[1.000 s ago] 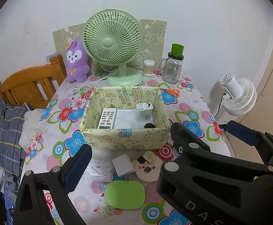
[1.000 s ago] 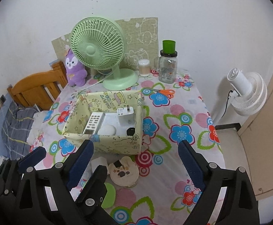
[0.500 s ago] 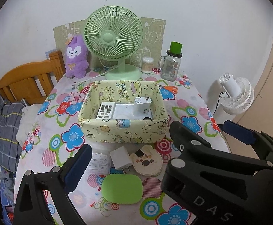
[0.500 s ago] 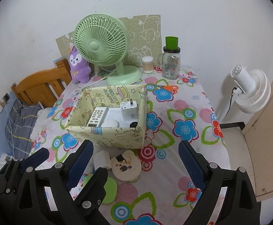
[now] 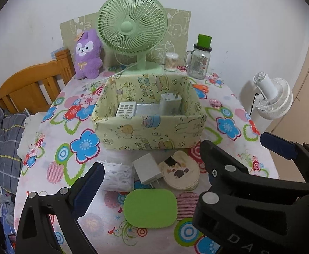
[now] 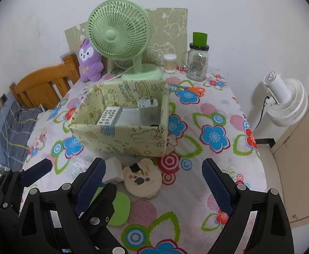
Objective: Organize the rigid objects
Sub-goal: 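Move the left tool to the clear floss box while the right tool approaches the white power bank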
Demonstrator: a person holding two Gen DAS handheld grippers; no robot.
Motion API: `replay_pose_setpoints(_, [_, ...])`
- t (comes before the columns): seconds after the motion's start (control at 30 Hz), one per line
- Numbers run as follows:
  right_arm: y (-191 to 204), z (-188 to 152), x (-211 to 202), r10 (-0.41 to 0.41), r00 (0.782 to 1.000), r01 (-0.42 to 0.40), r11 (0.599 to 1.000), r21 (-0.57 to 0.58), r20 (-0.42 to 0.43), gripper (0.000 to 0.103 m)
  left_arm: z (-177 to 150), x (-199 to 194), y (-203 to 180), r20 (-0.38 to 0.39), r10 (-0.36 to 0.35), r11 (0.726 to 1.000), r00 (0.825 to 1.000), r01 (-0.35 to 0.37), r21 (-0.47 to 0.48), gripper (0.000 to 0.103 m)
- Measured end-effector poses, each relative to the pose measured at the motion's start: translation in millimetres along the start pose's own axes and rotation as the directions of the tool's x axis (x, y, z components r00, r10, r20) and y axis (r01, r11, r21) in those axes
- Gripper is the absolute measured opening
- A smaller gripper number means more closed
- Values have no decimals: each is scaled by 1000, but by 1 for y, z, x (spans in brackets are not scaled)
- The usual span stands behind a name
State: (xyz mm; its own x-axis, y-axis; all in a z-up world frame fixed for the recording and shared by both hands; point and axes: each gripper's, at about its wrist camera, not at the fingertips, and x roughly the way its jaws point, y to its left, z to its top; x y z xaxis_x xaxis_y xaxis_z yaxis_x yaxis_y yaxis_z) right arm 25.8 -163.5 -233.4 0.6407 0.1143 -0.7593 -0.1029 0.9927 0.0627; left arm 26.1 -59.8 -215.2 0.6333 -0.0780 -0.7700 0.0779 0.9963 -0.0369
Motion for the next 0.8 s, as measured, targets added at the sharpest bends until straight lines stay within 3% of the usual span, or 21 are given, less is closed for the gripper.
replay_pose_setpoints(0.8, [30, -26, 59, -21, 997, 19, 999, -33, -76, 94, -27, 57, 37, -93, 26, 998, 995, -20, 61, 98])
